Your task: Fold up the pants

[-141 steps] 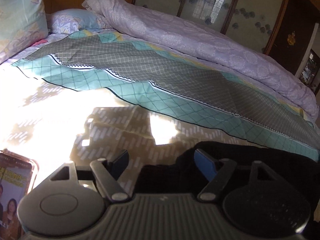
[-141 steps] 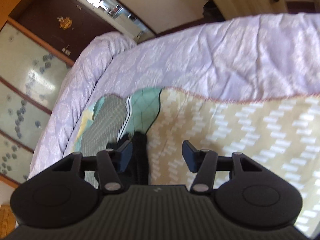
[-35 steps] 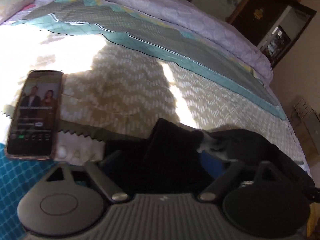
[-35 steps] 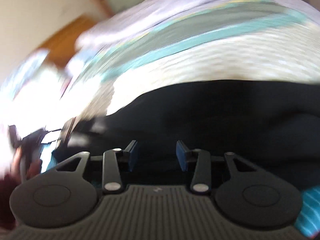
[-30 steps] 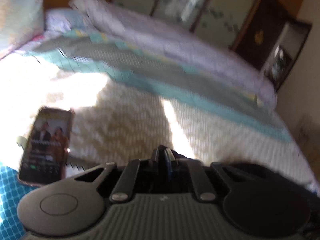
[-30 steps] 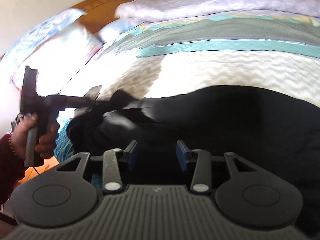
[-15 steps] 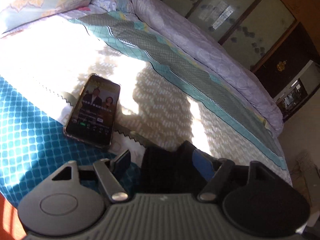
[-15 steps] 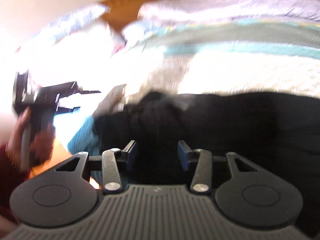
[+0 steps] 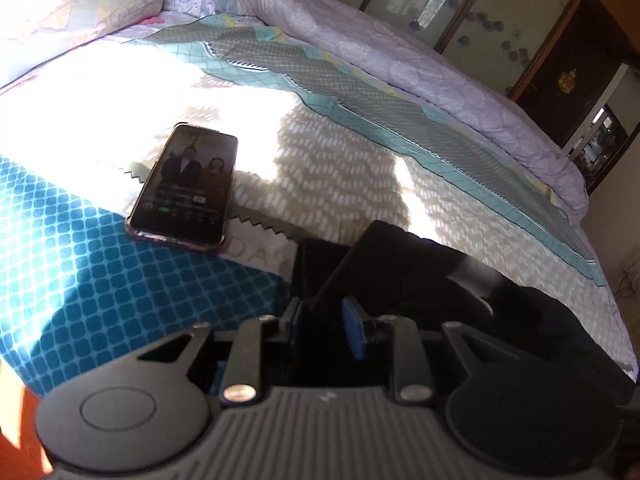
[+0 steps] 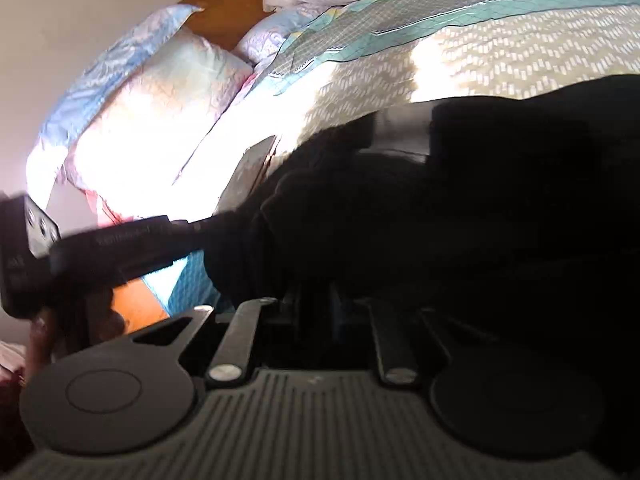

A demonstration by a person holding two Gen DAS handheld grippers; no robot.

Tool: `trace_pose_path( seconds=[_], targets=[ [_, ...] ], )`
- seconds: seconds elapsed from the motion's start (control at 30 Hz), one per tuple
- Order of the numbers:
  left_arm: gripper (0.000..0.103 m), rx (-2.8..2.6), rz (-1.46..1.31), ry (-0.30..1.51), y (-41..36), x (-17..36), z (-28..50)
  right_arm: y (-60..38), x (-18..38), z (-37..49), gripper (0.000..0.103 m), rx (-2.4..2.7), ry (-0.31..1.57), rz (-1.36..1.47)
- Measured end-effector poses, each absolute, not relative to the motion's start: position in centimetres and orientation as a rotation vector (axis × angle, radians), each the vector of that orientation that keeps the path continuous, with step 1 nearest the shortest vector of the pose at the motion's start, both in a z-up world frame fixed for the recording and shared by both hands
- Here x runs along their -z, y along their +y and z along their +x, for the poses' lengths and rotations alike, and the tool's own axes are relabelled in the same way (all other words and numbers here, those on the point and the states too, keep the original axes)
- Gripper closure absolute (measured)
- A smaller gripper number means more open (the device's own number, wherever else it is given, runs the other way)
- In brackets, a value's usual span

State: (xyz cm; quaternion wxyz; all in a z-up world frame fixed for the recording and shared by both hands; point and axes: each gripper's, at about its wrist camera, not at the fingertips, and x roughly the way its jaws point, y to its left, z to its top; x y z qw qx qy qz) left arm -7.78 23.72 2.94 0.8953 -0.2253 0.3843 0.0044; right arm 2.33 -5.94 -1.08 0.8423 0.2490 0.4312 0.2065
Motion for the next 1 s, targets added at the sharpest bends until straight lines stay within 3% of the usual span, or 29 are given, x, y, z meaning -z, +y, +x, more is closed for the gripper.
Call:
trace_pose_path(
  seconds=[0.03,0.13,0.33,0.53,0.73,0.87,0.93,0.97,1.0],
  targets=[
    [0.079,-0.022,-0.489,0.783,24.3,-3.4,-8.3,-7.3,0.0,1.6,0.083,-0.422,0.882,0.549],
    [0.067,-0.064,-0.519,0.699,25.7,-5.3,-9.7,-11.4,-3.0,-1.1,0.075,-0.335,0.773,0.542],
    [0.066,0.063,-0.414,0.617,21.2,-8.6,-8.1,-26.0,-5.8,-11.2,0.072,0.064,0.588,0.669],
    [0.066,0.21,-0.301,0.713,12.5,-6.9,-3.9,-39.1,-6.2,-24.8,0.072,0.525,0.41,0.775],
    [0.066,0.177,-0.259,0.86,8.1,-3.0,-1.7,-44.7,-2.5,-32.5,0.069,0.752,0.322,0.904],
    [0.066,0.128,-0.193,0.894,7.3,-1.4,-1.5,-48.7,-1.6,-33.5,0.051,0.758,0.252,0.973],
    [0.066,0.117,-0.173,0.893,7.1,-1.4,-1.5,-50.4,-1.4,-33.1,0.055,0.749,0.232,0.984],
    [0.066,0.112,-0.167,0.897,7.0,-1.5,-1.5,-50.8,-1.5,-32.5,0.084,0.744,0.248,0.987],
    [0.066,0.106,-0.167,0.902,6.9,-1.6,-1.5,-51.8,-1.7,-32.1,0.088,0.741,0.283,0.983]
  ],
)
